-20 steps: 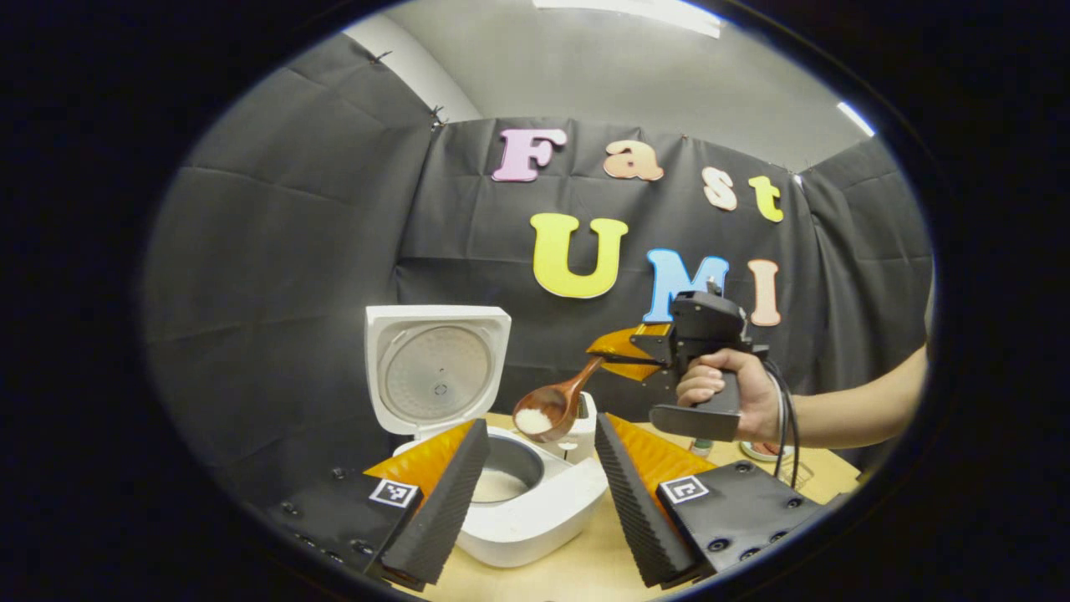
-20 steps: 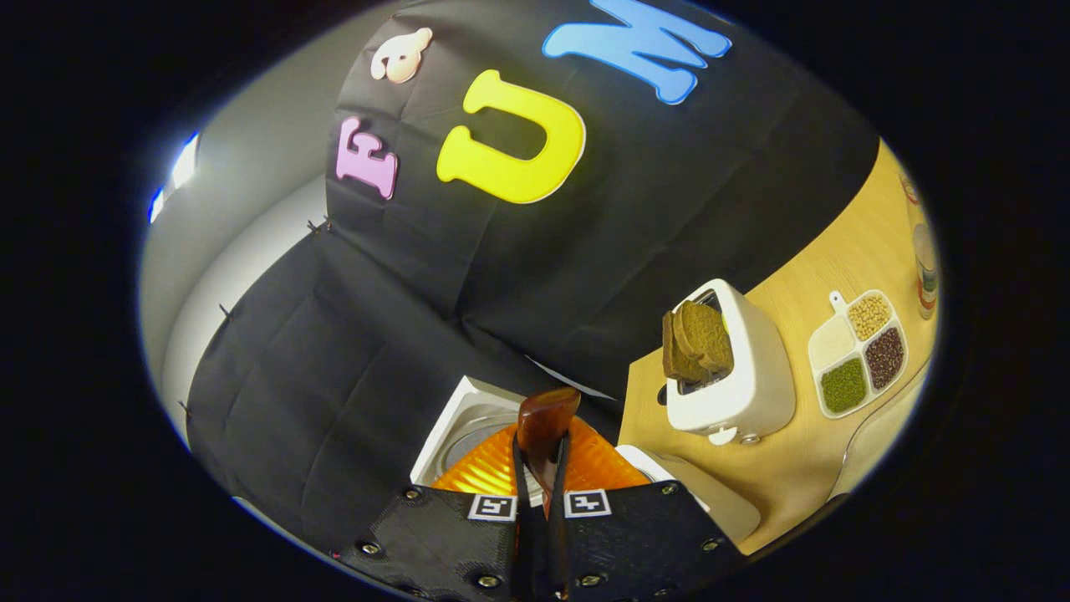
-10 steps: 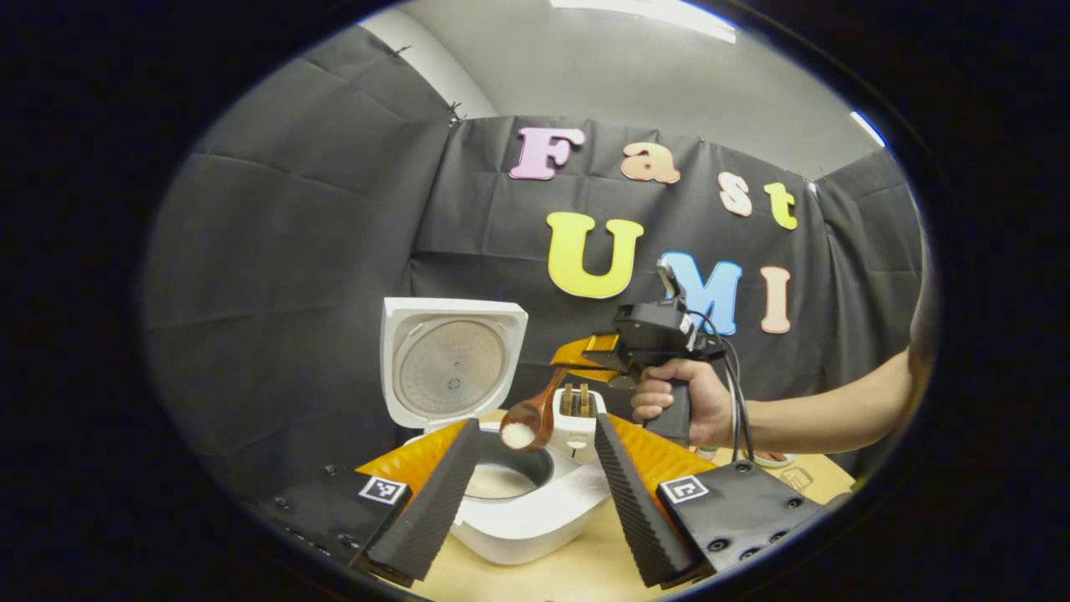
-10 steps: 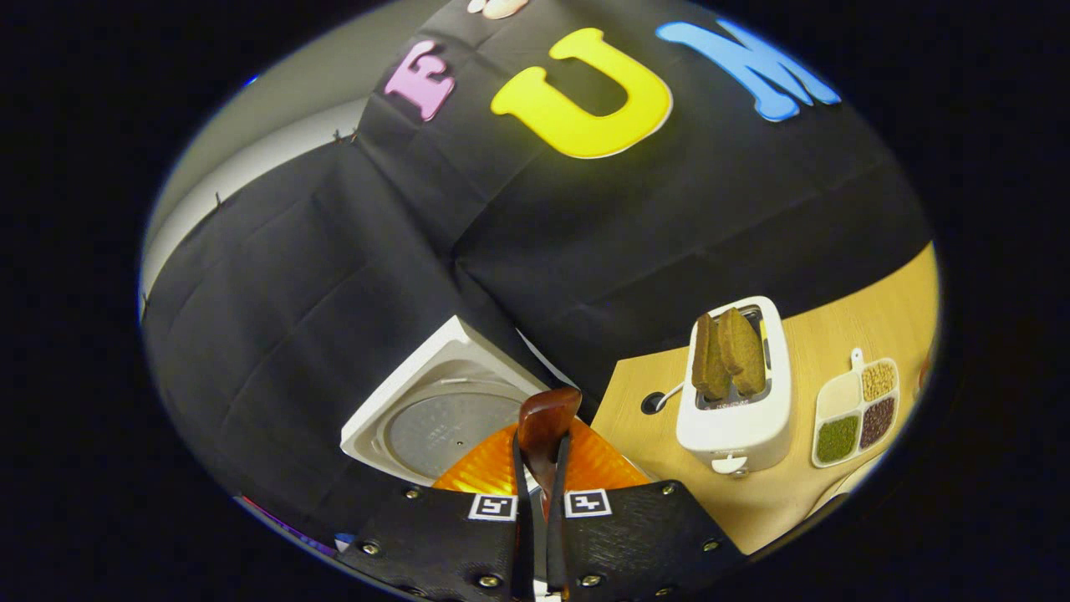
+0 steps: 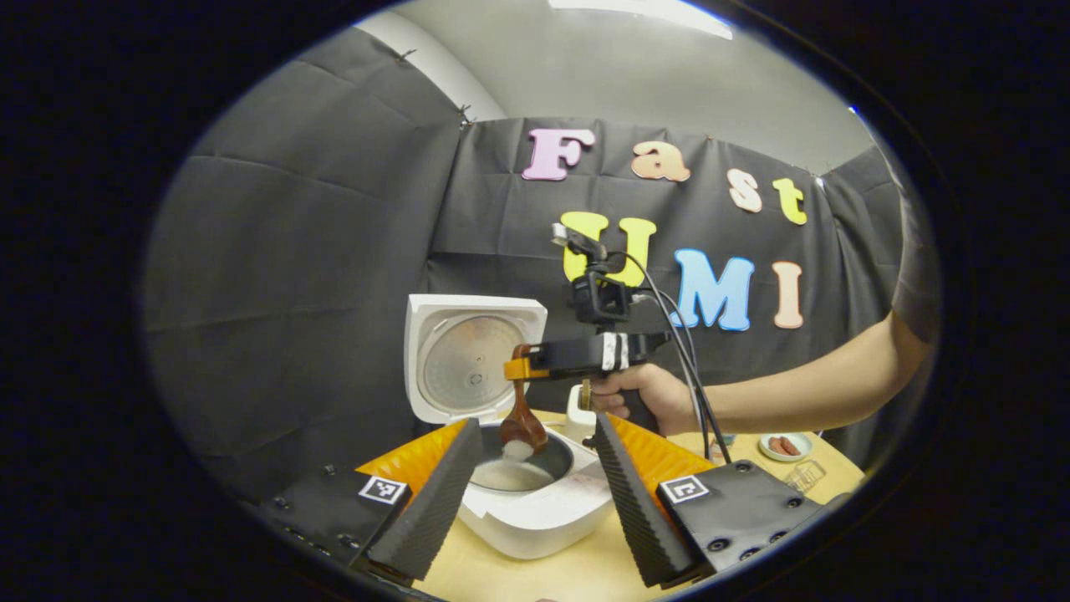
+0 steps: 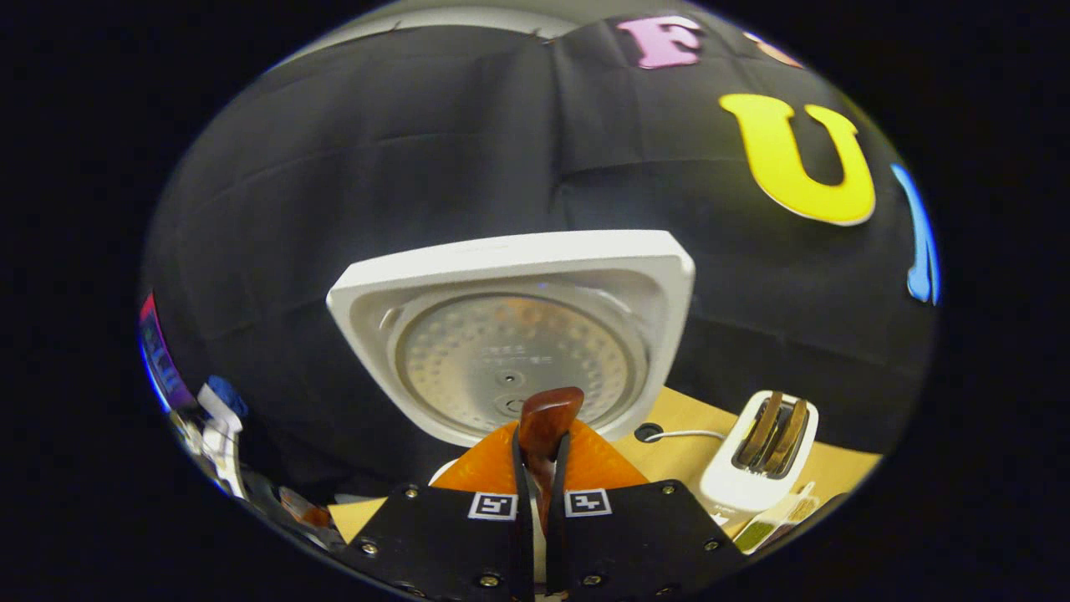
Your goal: Close the left gripper, press the button to open the rice cooker; take a wooden spoon from the chopstick holder with the right hand, scoop a spoonful of rice and pour it into the rice cooker, then put the wooden spoon back into the chopstick holder.
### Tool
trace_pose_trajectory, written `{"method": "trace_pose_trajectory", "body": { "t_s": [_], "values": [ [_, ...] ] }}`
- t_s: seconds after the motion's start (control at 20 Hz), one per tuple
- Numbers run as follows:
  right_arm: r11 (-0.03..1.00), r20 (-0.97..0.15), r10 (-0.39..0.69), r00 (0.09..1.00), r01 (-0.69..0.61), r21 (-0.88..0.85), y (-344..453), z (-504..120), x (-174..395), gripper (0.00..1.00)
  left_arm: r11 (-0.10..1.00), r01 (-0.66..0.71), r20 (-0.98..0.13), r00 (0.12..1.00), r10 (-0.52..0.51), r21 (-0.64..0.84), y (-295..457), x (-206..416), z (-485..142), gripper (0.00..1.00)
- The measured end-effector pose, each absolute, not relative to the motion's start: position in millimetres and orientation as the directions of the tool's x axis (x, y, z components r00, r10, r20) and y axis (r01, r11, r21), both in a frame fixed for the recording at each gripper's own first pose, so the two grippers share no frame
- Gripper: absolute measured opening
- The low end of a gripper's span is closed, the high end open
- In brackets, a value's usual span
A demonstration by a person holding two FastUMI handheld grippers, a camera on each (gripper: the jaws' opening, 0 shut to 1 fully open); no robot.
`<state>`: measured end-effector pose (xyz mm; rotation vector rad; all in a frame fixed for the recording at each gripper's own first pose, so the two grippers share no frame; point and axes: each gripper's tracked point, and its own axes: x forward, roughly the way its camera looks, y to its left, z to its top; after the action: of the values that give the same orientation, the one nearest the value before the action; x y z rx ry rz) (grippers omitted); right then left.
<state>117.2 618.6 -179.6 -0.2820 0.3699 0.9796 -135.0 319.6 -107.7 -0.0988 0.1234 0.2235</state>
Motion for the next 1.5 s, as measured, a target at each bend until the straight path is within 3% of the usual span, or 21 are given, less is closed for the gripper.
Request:
{"method": "trace_pose_trajectory", "body": {
  "t_s": [0.25, 0.45, 0.65, 0.95, 1.2, 1.5],
  "values": [
    [0.348, -0.465, 0.76, 0.454, -0.888, -0.3, 631.7, -194.1, 89.2, 0.07, 0.965, -0.249, -0.135, 0.962, 0.237, -0.08, 323.8, -150.1, -109.1, 0.94],
    [0.377, -0.432, 0.778, 0.457, -0.889, -0.26, 626.7, -187.6, 91.2, 0.06, 0.964, -0.255, -0.134, 0.961, 0.243, -0.075, 323.4, -154.1, -108.6, 0.94],
    [0.477, -0.39, 0.798, 0.46, -0.877, -0.059, 607.4, -164.5, 104.8, 0.07, 0.966, -0.241, -0.124, 0.965, 0.23, -0.088, 316.6, -151.5, -101.9, 0.94],
    [0.605, -0.295, 0.795, 0.531, -0.731, 0.314, 542.5, -123.6, 131.4, 0.06, 0.981, -0.178, -0.11, 0.979, 0.169, -0.081, 290.5, -131.2, -94.1, 0.94],
    [0.611, -0.239, 0.772, 0.589, -0.584, 0.534, 474.4, -107.1, 145.2, 0.06, 0.99, -0.116, -0.116, 0.988, 0.106, -0.082, 259.9, -113.2, -93.4, 0.94],
    [0.58, -0.191, 0.729, 0.658, -0.444, 0.683, 390.1, -95.5, 138.3, 0.06, 0.99, -0.113, -0.124, 0.987, 0.103, -0.079, 237.9, -99.3, -89.6, 0.94]
  ]
}}
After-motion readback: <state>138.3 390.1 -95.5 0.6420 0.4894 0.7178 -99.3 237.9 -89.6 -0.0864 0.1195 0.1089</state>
